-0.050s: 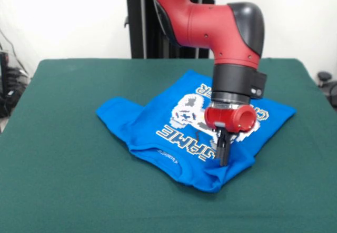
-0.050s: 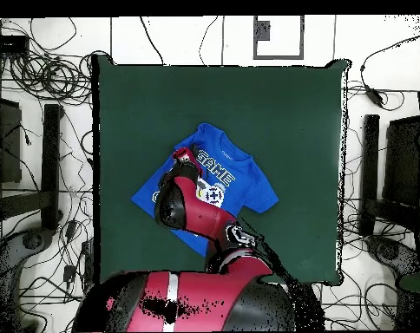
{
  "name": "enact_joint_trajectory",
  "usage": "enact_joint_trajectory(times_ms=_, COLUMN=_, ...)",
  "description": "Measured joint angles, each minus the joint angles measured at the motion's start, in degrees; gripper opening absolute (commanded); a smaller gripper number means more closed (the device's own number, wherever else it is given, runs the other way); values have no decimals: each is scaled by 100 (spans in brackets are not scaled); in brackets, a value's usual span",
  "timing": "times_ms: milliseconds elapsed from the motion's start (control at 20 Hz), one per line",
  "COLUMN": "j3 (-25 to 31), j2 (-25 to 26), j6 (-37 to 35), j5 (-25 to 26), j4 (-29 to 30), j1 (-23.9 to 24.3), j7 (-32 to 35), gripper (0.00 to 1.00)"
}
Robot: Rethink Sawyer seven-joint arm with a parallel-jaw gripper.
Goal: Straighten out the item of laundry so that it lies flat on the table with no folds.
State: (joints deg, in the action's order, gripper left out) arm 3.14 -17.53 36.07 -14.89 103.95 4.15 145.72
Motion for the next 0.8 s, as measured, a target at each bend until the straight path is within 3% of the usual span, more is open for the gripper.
enact_joint_trajectory(times_ms=800, j3=-11, j2=-171, j6=-383, j5=-513, j4=-138, j1=-303, j7=0, gripper=0)
